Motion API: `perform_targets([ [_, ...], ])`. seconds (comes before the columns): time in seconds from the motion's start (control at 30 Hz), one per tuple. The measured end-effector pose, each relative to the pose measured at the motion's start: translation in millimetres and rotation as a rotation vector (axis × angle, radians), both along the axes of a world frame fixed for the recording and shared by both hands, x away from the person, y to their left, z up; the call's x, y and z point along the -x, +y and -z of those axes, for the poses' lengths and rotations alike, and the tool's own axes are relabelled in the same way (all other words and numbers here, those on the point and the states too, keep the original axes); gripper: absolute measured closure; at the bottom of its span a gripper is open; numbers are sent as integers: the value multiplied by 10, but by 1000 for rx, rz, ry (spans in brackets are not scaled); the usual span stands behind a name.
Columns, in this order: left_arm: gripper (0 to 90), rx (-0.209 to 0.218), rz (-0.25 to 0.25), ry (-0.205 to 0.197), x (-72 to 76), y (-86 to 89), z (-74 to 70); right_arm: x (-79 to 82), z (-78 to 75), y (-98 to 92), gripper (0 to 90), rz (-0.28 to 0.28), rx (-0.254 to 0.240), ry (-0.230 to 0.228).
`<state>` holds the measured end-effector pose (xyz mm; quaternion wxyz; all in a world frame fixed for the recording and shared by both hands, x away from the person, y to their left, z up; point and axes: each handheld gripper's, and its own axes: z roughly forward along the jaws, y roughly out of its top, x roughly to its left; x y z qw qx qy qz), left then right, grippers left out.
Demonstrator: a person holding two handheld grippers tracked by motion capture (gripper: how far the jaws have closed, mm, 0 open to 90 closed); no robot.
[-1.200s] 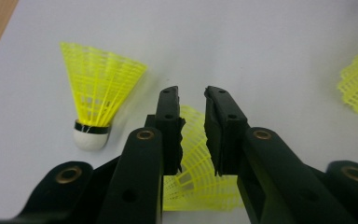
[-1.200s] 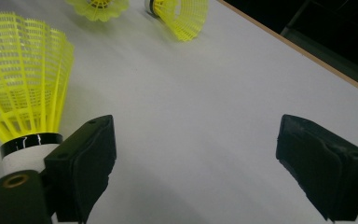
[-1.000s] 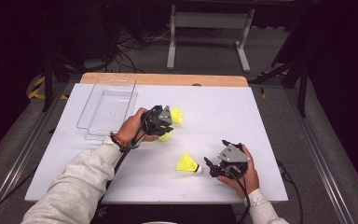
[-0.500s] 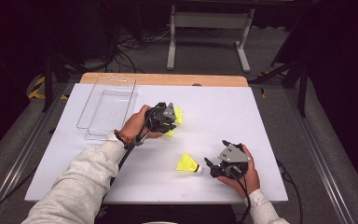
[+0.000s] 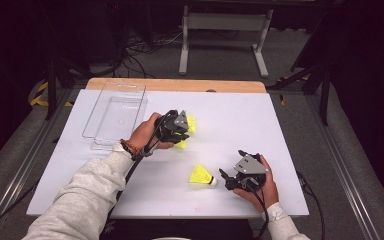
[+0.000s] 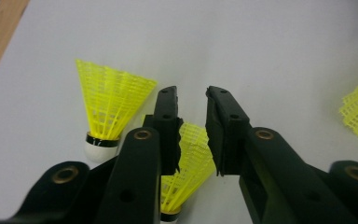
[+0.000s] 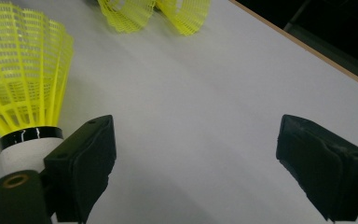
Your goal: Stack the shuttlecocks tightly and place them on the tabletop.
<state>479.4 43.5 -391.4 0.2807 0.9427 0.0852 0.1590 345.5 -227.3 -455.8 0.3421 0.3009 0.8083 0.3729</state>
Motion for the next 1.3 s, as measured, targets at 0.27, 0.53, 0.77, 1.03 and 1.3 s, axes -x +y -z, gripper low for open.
perform_targets([
  [0.27, 722, 28, 7, -29, 38, 46, -78, 7, -12, -8, 131, -1, -12, -10],
  [0.53, 689, 124, 12, -85, 176, 252, -227, 8, -31, -32, 131, 20, -25, -31],
  [0.77, 664, 222, 6, -163, 332, 560, -270, 10, -51, -52, 131, 39, -39, -46],
  [1.03, 635, 330, -23, -208, 459, 907, -219, 7, -52, -48, 131, 46, -38, -53],
  [1.3, 619, 373, -36, -234, 557, 1093, -133, 7, -50, -45, 131, 49, -37, -52],
])
